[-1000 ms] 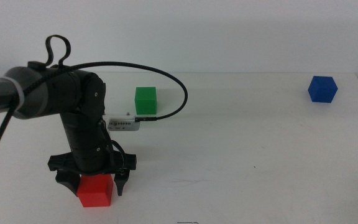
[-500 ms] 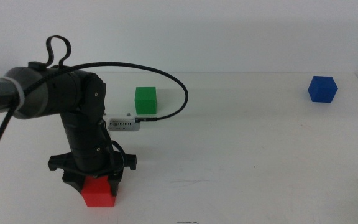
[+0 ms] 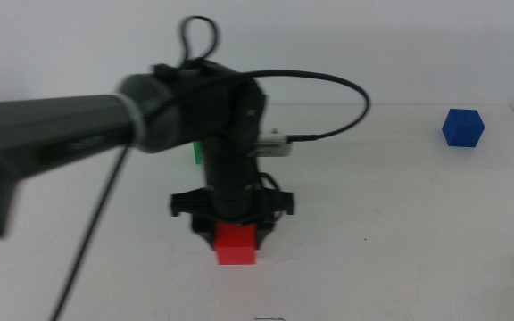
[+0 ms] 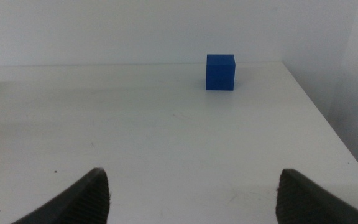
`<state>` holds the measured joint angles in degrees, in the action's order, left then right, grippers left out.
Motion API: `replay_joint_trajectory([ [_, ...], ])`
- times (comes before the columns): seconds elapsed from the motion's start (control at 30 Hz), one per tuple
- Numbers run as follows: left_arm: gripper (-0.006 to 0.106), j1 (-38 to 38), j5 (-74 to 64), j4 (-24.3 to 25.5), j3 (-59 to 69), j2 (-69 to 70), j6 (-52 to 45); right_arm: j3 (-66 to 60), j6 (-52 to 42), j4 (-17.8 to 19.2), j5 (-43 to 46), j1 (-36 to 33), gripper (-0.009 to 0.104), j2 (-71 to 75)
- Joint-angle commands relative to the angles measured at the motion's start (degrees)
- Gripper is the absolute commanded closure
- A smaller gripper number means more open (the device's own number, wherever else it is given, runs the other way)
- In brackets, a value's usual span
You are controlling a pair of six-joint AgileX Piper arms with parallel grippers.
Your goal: Stack red cubes first, then green, then blue cubes in a specific spot.
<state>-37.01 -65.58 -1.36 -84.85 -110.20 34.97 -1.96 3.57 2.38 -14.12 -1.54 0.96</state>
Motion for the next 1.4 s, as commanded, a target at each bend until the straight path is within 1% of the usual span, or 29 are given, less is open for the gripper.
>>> replay_joint_trajectory([
  [0.0,0.077,-1.49,-1.48,0.2,-5.26,-0.05,2.18,1.36,-0.54,0.75,4.32,0.04,0.001,0.89],
  [0.13,0.077,-2.3,-1.41,0.2,-10.33,-3.66,2.47,1.36,-0.54,0.75,4.32,0.04,0.001,0.89],
  [0.3,0.077,-2.37,-1.41,-0.39,-13.23,-6.37,2.41,1.36,-0.54,0.75,4.32,0.04,0.001,0.89],
  [0.53,0.077,-2.37,0.18,-1.32,-13.34,-7.75,2.41,1.36,-0.54,0.75,4.32,0.04,0.001,0.89],
  [1.0,0.077,-2.37,3.64,-0.6,-13.22,-7.81,2.41,1.36,-0.54,0.75,4.32,0.04,0.001,0.89],
  [1.37,0.077,-2.37,1.23,-0.88,-13.22,-11.12,2.41,1.36,-0.54,0.75,4.32,0.04,0.001,0.89],
])
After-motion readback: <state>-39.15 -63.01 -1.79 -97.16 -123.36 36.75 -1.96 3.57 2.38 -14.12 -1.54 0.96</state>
